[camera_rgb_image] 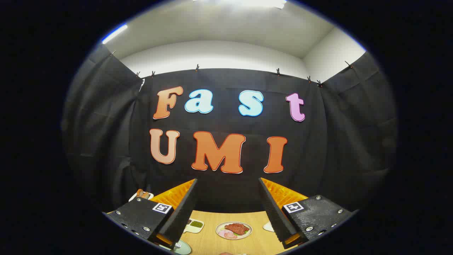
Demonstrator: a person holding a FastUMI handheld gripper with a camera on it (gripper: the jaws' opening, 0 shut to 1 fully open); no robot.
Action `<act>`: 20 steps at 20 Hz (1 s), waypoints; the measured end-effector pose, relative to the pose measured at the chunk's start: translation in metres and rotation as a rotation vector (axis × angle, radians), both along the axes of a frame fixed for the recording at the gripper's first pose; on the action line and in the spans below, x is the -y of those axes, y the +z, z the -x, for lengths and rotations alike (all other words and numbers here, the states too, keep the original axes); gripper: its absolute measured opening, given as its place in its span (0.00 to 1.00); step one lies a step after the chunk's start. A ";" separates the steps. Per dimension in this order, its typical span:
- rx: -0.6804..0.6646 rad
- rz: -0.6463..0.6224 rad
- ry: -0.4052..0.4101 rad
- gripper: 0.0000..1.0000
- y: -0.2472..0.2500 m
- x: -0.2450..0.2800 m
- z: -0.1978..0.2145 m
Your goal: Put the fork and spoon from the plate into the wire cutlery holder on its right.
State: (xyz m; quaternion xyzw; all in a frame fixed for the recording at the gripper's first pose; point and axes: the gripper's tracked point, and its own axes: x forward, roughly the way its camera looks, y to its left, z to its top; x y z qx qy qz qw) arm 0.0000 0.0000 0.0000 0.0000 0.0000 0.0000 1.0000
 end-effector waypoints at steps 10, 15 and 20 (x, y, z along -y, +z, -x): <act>-0.038 0.034 -0.061 0.98 -0.008 0.004 0.007; -0.064 0.027 -0.058 0.98 -0.018 -0.013 0.008; -0.146 0.028 -0.018 0.98 -0.057 -0.044 0.011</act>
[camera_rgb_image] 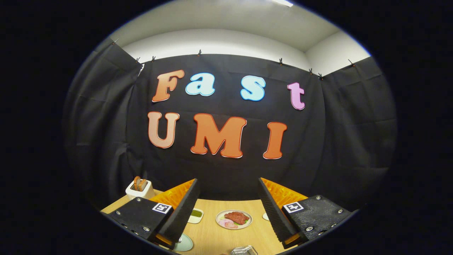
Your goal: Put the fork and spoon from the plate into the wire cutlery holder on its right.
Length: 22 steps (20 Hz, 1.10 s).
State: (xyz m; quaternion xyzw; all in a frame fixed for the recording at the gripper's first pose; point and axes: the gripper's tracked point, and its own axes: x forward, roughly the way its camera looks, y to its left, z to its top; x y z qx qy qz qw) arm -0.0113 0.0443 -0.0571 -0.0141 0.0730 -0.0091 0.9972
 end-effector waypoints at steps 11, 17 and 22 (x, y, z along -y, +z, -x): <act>-0.467 -0.017 0.159 0.99 -0.138 -0.099 0.021; -0.758 0.011 0.224 0.96 -0.211 -0.134 0.047; -0.947 0.011 0.259 0.95 -0.247 -0.147 0.064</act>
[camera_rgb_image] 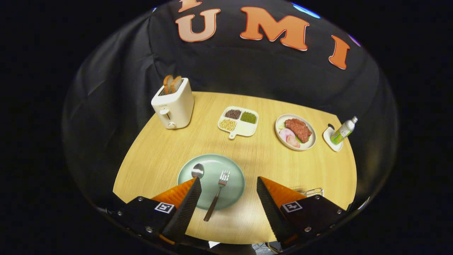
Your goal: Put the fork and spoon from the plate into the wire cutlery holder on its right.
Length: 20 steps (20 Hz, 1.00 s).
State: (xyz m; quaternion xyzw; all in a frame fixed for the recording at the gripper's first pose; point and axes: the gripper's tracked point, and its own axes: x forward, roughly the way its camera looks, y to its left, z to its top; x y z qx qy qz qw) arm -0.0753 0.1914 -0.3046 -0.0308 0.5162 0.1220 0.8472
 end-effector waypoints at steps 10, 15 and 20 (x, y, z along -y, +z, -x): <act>-0.347 0.006 -0.021 0.78 -0.096 -0.023 0.039; -0.474 -0.024 -0.092 0.62 -0.124 -0.030 0.052; -0.515 0.032 -0.087 0.44 -0.145 -0.030 0.058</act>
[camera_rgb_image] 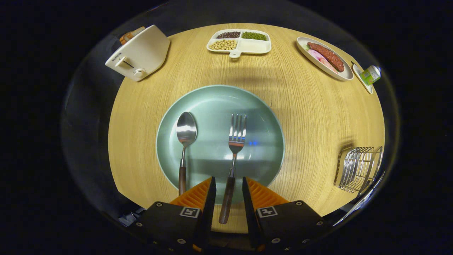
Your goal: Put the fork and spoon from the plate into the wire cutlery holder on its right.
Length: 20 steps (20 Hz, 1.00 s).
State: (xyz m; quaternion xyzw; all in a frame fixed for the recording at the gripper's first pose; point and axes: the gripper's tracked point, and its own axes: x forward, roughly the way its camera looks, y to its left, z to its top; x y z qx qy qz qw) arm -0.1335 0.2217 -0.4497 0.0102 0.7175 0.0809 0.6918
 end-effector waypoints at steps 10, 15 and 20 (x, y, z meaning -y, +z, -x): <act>-0.006 0.086 0.027 0.15 -0.021 0.002 0.005; 0.058 0.014 -0.042 0.06 -0.006 0.000 -0.008; 0.109 -0.079 -0.115 0.06 0.037 0.017 -0.006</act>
